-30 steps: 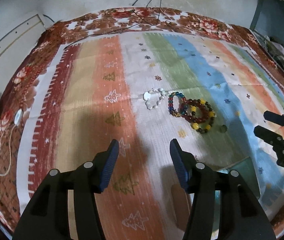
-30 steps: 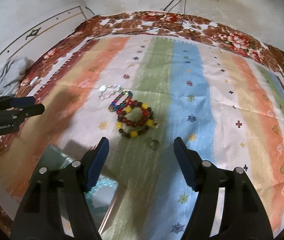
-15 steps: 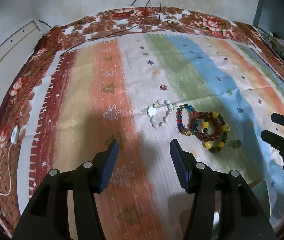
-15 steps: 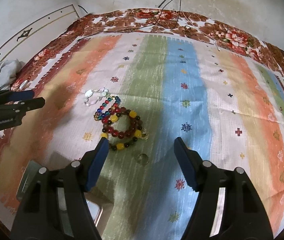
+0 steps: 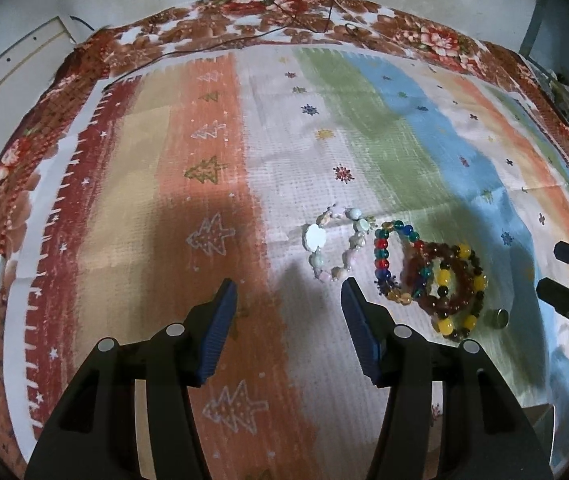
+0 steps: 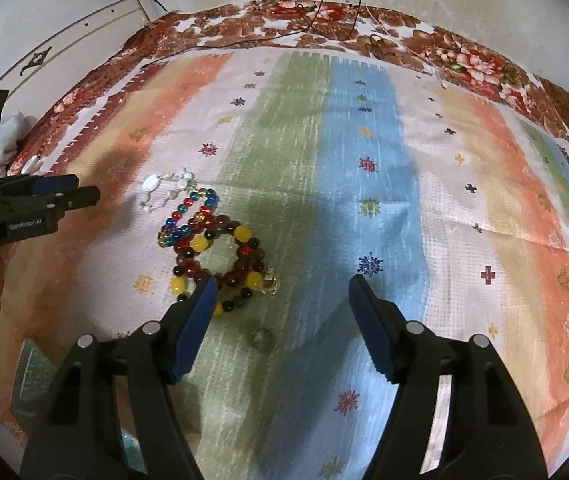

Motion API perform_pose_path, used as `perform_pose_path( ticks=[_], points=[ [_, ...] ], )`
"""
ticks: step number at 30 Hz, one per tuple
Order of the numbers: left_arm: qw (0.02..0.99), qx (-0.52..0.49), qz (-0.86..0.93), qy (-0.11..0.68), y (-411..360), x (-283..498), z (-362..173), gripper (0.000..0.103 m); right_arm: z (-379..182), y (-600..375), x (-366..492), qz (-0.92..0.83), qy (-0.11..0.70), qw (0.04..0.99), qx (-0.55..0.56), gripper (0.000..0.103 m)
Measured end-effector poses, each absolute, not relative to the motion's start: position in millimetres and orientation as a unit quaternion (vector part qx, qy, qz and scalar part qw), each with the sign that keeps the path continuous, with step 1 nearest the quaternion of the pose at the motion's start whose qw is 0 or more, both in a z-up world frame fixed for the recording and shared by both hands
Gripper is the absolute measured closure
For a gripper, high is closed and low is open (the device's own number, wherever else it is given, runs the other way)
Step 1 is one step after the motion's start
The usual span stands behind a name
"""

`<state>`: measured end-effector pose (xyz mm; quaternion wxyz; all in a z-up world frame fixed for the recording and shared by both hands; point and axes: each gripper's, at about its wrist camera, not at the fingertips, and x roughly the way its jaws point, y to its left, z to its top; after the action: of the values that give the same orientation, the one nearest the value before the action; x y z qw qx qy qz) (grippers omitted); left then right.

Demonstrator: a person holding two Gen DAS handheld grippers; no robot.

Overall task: Organize jewelry
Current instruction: 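Move both open tools back over the remaining bracelets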

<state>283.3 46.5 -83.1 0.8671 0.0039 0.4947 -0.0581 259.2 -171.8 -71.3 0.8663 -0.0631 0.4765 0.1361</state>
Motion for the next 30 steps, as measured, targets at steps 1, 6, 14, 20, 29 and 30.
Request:
perform_pose_path(
  ticks=[1, 6, 14, 20, 29, 30],
  points=[
    [0.867, 0.005, -0.058, 0.494, 46.2, 285.6, -84.3, 0.049, -72.8, -171.3, 260.8, 0.137, 0.478, 0.865, -0.064, 0.035],
    [0.860, -0.008, -0.067, 0.506, 46.0, 296.9, -93.2, 0.047, -78.8, -165.3, 269.5, 0.143, 0.479, 0.863, -0.077, 0.035],
    [0.855, 0.005, -0.068, 0.515, 42.6, 311.3, -104.8, 0.047, -95.8, -163.5, 285.2, 0.140, 0.494, 0.854, -0.084, 0.035],
    [0.851, 0.007, -0.073, 0.520, 40.3, 320.6, -110.5, 0.047, -105.4, -161.1, 293.1, 0.142, 0.500, 0.850, -0.087, 0.035],
    [0.839, 0.030, -0.077, 0.538, 36.4, 326.0, -129.5, 0.044, -117.6, -156.4, 298.2, 0.144, 0.508, 0.844, -0.091, 0.035],
    [0.839, 0.030, -0.077, 0.538, 36.2, 326.2, -130.2, 0.044, -118.8, -157.1, 299.2, 0.143, 0.510, 0.844, -0.086, 0.035]
  ],
)
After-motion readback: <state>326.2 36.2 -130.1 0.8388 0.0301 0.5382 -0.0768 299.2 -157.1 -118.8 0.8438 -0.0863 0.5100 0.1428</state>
